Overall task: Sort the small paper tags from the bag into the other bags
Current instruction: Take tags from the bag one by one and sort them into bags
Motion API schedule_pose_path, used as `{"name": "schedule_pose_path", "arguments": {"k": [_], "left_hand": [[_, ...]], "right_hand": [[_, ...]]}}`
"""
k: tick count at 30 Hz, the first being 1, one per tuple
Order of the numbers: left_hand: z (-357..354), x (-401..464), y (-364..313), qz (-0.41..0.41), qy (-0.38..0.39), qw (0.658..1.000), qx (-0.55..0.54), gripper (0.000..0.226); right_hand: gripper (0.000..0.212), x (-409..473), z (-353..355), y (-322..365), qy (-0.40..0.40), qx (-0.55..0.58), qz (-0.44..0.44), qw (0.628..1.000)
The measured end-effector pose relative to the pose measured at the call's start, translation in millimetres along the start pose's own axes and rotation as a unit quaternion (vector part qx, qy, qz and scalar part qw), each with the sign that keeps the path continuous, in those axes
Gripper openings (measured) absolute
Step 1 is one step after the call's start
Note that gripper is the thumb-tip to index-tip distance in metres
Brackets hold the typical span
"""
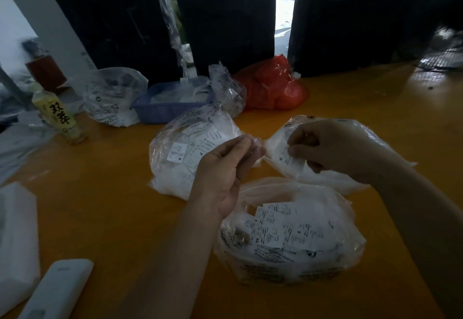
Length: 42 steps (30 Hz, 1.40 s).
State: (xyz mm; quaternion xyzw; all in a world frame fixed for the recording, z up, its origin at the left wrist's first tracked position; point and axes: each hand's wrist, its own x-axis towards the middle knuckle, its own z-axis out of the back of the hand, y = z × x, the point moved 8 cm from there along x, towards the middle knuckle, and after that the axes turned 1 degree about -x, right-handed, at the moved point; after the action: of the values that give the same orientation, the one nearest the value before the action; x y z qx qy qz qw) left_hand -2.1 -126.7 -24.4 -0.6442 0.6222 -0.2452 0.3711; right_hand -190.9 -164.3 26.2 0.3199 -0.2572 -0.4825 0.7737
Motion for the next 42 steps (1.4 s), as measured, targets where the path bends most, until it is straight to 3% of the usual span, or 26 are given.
{"name": "schedule_pose_path", "arguments": {"k": [4, 8, 12, 14, 20, 26, 39, 42], "left_hand": [[-4.0, -1.3, -0.8, -0.011, 0.02, 1.0, 0.013, 0.042], [-8.0, -2.4, 0.1, -0.027, 0.049, 0.997, 0.052, 0.029], [-10.0, -4.8, -1.3, -0.048, 0.052, 0.992, 0.102, 0.052], [-8.6, -5.3, -2.1, -0.059, 0.047, 0.989, 0.123, 0.049], [-7.4, -6.3, -1.6, -0.064, 0.043, 0.99, 0.117, 0.025], [-13.6, -9.2, 0.3, -0.058, 0.065, 0.985, 0.146, 0.019], [-20.3, -11.7, 5.3, -0.041, 0.1, 0.982, 0.154, 0.023], [-21.7, -12.3, 5.5, -0.029, 0.1, 0.986, 0.131, 0.034]], "right_hand": [[0.007, -3.9, 21.6, 6.8, -0.086, 0.084, 0.006, 0.993], [0.01, -12.3, 35.6, 27.1, -0.149, 0.065, 0.065, 0.985], [0.01, -20.9, 39.7, 44.5, -0.185, 0.007, 0.116, 0.976], [0.01, -23.8, 40.4, 50.7, -0.199, -0.031, 0.134, 0.97], [0.011, -22.8, 34.8, 57.1, -0.198, -0.086, 0.145, 0.966], [0.011, -25.5, 29.5, 62.5, -0.228, -0.129, 0.17, 0.95], [0.011, -23.0, 20.5, 62.2, -0.23, -0.176, 0.193, 0.938], [0.011, -22.6, 20.0, 61.6, -0.228, -0.192, 0.193, 0.935]]}}
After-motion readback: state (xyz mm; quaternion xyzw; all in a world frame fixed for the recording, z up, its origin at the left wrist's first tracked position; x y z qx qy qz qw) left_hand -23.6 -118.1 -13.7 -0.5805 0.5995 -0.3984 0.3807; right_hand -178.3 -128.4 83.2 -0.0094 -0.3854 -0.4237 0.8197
